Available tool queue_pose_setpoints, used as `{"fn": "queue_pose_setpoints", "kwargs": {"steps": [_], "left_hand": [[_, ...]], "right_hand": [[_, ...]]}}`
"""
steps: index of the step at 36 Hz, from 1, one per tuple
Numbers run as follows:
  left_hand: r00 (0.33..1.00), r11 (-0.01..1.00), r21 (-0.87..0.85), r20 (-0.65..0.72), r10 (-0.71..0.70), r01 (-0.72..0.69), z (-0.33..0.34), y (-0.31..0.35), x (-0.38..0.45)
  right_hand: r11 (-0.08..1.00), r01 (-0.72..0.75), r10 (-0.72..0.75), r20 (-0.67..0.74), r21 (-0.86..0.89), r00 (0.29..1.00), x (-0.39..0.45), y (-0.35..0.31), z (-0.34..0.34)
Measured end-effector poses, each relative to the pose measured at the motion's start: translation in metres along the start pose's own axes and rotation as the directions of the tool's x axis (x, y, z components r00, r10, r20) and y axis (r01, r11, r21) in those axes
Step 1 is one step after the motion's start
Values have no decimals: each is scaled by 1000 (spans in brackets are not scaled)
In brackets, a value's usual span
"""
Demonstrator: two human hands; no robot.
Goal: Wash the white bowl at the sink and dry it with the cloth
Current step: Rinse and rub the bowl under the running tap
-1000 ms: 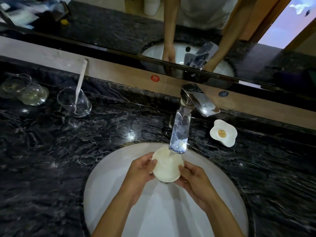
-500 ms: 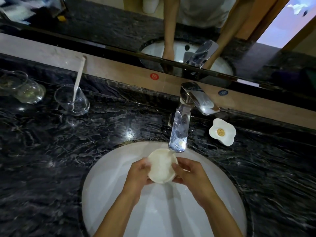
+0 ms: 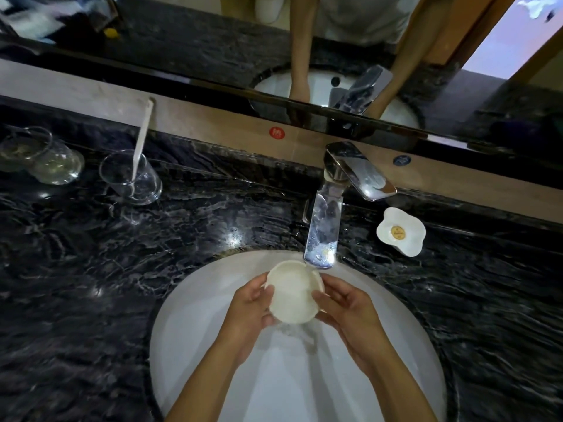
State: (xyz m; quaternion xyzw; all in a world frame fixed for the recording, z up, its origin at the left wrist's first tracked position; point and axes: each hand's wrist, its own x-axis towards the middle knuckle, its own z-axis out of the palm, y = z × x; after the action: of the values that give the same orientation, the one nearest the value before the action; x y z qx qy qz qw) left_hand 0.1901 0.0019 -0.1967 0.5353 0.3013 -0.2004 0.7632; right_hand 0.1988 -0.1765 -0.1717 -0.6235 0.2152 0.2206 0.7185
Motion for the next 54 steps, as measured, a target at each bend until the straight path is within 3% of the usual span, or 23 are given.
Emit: {"fn": "queue_pose_setpoints", "kwargs": {"steps": [5,10,16,20,25,31,39,46,54], "left_hand": [[999,999,26,32,-40,39,3,-1,-3],[1000,998,64,7,21,-22,2,7,-6],[992,991,60,61,113,-116,-1,10,-7],[991,995,-54,96,93,-88,-3,3,-2],[997,989,-151,75,11,1,0,-5,1],[999,1000,-27,51,-6,8,4,-8,0],[983,948,260,44,177,-183,-1,8,0],[969,959,154,107,224,-239,-7,7,-4],[993,992,107,97,63,-73,-2,-10,-5]], "right_hand": [[995,-96,96,11,-26,995,5,-7,-3],[964,-228,217,96,133,972,7,0,-9],[945,-133,114,79,298,990,6,14,-7],[965,-32,25,32,262,999,2,8,-5],[996,57,-57,0,69,998,-3,-8,-3],[990,56,-62,-43,-129,997,3,-17,2],[994,-91,88,60,51,994,3,1,-3],[974,35,-29,-28,223,999,-2,9,3],[992,118,-121,-63,-39,991,-7,-3,7]]}}
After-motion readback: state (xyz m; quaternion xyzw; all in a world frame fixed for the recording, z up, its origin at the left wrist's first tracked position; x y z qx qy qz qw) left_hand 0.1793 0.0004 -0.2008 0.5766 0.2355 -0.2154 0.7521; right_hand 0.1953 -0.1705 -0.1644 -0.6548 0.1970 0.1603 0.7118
